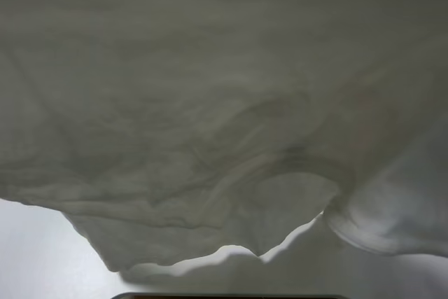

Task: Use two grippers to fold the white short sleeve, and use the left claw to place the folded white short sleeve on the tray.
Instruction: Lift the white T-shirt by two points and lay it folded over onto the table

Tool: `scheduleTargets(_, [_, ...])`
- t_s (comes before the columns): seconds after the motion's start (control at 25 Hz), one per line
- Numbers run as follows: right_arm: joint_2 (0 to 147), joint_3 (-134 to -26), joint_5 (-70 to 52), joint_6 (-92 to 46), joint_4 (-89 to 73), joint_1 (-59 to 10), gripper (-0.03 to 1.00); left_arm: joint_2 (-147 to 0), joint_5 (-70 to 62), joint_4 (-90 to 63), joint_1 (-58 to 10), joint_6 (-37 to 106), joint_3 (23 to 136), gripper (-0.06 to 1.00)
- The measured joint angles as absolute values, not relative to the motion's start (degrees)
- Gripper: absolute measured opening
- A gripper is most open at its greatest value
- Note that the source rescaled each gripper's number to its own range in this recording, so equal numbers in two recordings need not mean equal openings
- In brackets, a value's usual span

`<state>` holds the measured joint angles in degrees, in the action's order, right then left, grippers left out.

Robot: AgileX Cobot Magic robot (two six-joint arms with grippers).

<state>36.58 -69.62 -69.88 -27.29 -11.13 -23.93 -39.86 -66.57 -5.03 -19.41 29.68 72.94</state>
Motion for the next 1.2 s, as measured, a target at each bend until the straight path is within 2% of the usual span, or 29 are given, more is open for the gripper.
scheduleTargets(0.28, [38.2,-64.4,-69.7,-27.9,-6.1,-23.9,0.00,-40.8,-66.5,-2.8,-19.5,29.8,61.4,0.00])
scheduleTargets(0.48, [45.6,-59.6,-67.6,-30.3,1.5,-24.2,0.00,-46.6,-64.9,1.6,-19.7,29.9,57.6,0.00])
scheduleTargets(0.68, [57.0,-57.6,-54.6,-31.1,10.1,-24.5,0.00,-58.5,-53.1,11.7,-20.0,29.9,57.4,0.00])
scheduleTargets(0.72, [62.1,-57.6,-47.8,-31.1,12.6,-23.5,0.00,-58.5,-53.1,11.7,-20.0,29.9,57.4,0.00])
scheduleTargets(0.84, [69.9,-57.6,-37.5,-31.2,14.1,-18.9,0.00,-65.4,-46.7,16.2,-20.0,29.9,57.4,0.00])
scheduleTargets(0.96, [76.6,-57.4,-27.6,-31.2,15.4,-14.6,0.00,-75.2,-35.1,21.2,-19.7,29.0,57.5,0.00])
scheduleTargets(1.04, [79.4,-57.2,-22.0,-31.2,16.2,-12.3,0.00,-82.0,-27.0,23.1,-18.2,26.8,58.8,0.00])
scheduleTargets(1.2, [83.0,-57.2,-12.9,-31.2,17.7,-9.8,0.00,-89.0,-20.7,24.6,-17.3,25.5,62.0,0.00])
